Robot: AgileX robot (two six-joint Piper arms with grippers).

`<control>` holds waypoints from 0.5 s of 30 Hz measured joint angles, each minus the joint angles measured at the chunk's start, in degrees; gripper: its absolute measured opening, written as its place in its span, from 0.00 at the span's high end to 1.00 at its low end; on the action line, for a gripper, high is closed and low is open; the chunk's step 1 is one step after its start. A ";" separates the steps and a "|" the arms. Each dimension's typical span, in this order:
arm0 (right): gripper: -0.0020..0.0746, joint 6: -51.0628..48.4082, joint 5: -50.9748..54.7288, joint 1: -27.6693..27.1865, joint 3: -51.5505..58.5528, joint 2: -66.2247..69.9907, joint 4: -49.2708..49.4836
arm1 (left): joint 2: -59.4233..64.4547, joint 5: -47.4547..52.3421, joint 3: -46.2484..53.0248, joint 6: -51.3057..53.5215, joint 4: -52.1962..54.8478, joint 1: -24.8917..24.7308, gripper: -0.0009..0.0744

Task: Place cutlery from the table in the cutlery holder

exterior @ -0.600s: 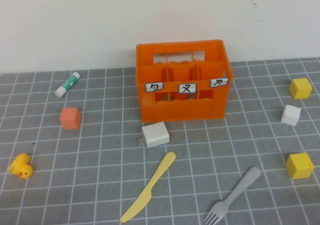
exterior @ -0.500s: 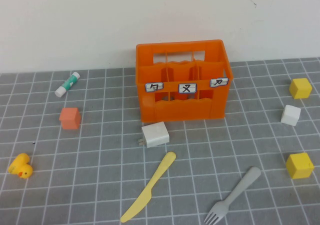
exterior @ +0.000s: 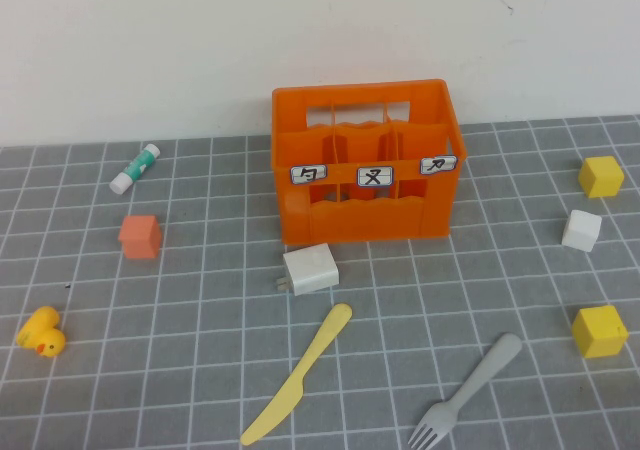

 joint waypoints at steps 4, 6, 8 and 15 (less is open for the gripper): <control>0.98 0.00 0.00 0.00 0.00 0.00 -0.42 | 0.00 0.00 0.00 0.00 0.00 0.00 0.99; 0.98 0.00 0.00 0.00 0.00 0.00 -0.61 | 0.00 0.00 0.00 0.00 0.00 0.00 0.99; 0.98 0.00 0.00 0.00 0.00 0.00 -0.85 | 0.00 0.00 0.00 0.00 0.00 0.00 0.99; 0.98 0.00 0.00 0.00 0.00 0.00 -1.17 | 0.00 0.00 0.00 0.14 0.43 0.00 0.99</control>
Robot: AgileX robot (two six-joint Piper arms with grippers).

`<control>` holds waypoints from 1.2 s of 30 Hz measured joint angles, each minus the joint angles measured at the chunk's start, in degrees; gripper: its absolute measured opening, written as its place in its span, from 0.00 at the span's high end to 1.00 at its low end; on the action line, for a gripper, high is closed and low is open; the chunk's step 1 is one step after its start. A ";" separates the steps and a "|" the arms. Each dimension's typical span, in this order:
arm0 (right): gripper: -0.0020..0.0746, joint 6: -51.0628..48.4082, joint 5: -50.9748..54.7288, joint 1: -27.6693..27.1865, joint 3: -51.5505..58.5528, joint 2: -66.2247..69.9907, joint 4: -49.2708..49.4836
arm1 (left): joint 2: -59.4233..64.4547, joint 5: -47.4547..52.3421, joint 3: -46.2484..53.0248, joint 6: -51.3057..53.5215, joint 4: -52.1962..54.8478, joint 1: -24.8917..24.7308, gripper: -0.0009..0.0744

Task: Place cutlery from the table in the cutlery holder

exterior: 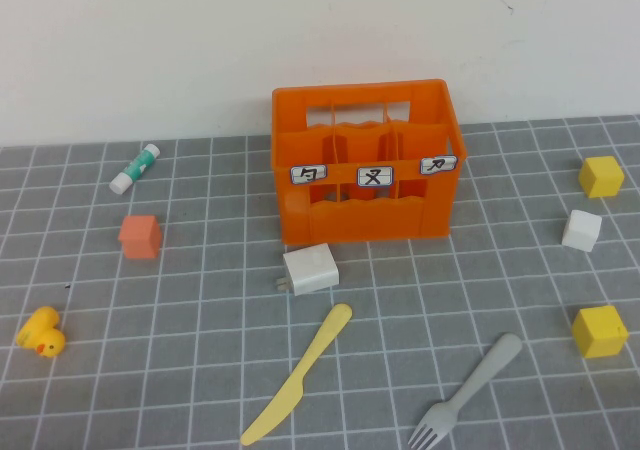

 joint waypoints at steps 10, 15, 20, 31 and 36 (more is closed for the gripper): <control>0.98 0.00 -10.05 0.00 0.38 0.00 -1.52 | 0.00 -6.90 0.49 0.00 0.56 0.00 0.99; 0.98 -0.57 -30.29 0.00 0.38 0.00 -2.26 | 0.00 -23.73 0.49 0.00 0.56 0.00 0.99; 0.98 -2.09 -48.17 0.00 0.38 0.00 -2.70 | 0.00 -37.73 0.49 0.00 0.56 0.00 0.99; 0.98 5.24 -68.10 0.00 0.38 0.00 2.78 | 0.00 -44.98 0.49 -7.50 0.35 0.00 0.99; 0.98 5.36 -66.60 0.00 -2.26 0.00 4.41 | 0.00 -49.79 0.49 -18.74 0.24 0.00 0.99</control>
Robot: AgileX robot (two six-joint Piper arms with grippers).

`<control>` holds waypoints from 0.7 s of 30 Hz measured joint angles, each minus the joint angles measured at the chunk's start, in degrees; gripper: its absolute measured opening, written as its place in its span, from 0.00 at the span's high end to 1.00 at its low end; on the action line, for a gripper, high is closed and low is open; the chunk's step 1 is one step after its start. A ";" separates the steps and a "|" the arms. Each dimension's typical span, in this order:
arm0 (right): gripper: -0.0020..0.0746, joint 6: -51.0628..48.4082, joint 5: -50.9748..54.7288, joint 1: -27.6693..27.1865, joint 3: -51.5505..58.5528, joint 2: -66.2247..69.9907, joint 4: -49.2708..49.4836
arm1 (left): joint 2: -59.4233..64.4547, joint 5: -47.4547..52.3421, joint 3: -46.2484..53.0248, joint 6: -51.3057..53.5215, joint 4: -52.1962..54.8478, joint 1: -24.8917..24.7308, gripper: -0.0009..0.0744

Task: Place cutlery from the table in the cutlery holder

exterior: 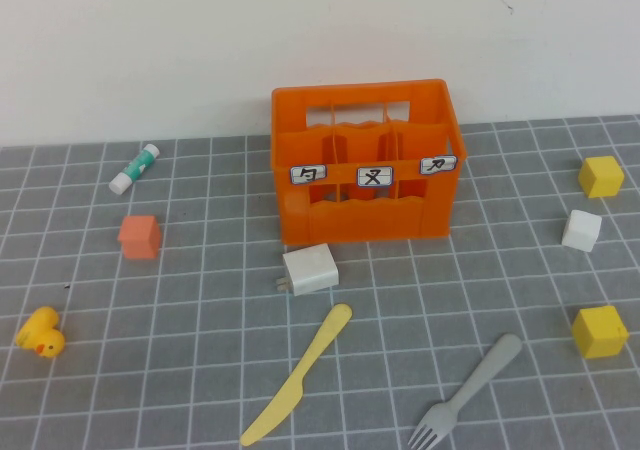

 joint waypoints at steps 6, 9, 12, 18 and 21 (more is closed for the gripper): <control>0.98 -1.45 13.54 0.00 -14.73 -0.10 0.00 | 0.00 7.38 -4.31 -1.53 8.64 0.00 0.99; 0.98 -5.69 23.31 0.00 -23.21 -0.10 0.00 | 0.00 16.54 -11.99 -1.53 14.46 0.00 0.99; 0.98 -8.90 32.17 0.00 -29.88 0.55 -0.15 | 0.45 24.79 -19.23 -1.53 18.93 0.00 0.99; 0.98 -10.56 58.76 0.00 -36.96 8.95 -1.10 | 5.04 34.15 -24.27 -1.66 20.30 0.00 0.99; 0.98 -11.96 69.81 0.00 -36.96 14.37 -0.61 | 7.25 37.33 -22.57 -2.44 16.78 0.00 0.99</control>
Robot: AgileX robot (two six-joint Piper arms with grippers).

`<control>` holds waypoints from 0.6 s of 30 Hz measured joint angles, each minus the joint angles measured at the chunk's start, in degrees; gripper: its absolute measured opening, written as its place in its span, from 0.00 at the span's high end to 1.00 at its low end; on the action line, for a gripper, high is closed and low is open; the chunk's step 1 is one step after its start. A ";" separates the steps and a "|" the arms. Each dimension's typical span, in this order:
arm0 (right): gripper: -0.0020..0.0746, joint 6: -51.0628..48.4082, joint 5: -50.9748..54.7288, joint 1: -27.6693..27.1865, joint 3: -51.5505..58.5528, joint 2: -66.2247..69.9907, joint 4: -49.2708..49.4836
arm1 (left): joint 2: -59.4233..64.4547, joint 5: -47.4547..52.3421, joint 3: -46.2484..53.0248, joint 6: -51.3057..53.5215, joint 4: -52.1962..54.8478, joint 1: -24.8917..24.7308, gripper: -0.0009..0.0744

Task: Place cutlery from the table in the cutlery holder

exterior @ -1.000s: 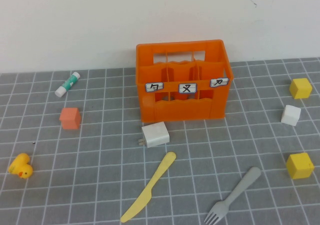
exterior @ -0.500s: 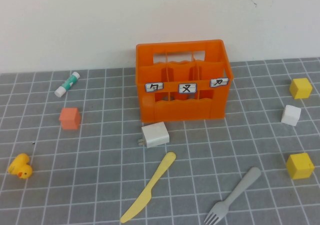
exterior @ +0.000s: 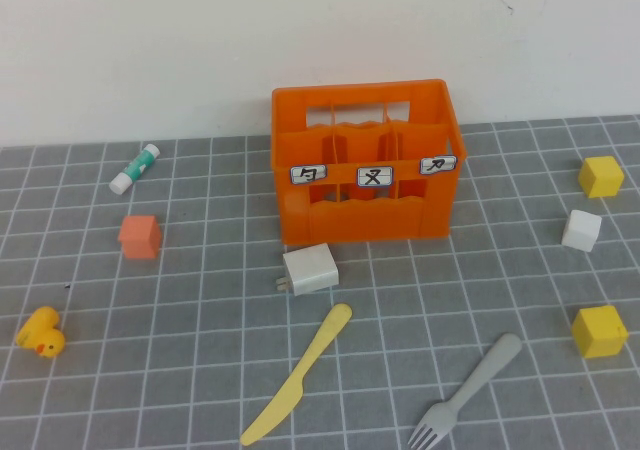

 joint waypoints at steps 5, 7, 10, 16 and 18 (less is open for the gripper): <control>0.98 -5.79 11.80 0.00 0.20 10.05 1.95 | 5.85 8.81 0.41 2.99 -5.53 0.00 0.99; 0.98 -9.19 13.92 0.00 0.20 12.94 3.02 | 8.82 12.63 -0.23 7.38 -8.56 0.00 0.99; 0.98 -13.25 16.06 0.00 0.20 16.44 5.05 | 14.08 19.60 -2.00 17.95 -17.60 0.00 0.99; 0.98 -19.56 19.22 0.00 0.20 23.07 11.11 | 25.97 29.52 -6.26 47.98 -43.76 0.00 0.99; 0.98 -21.29 19.82 0.00 0.20 25.24 12.70 | 29.59 31.56 -6.93 56.37 -51.73 0.00 0.99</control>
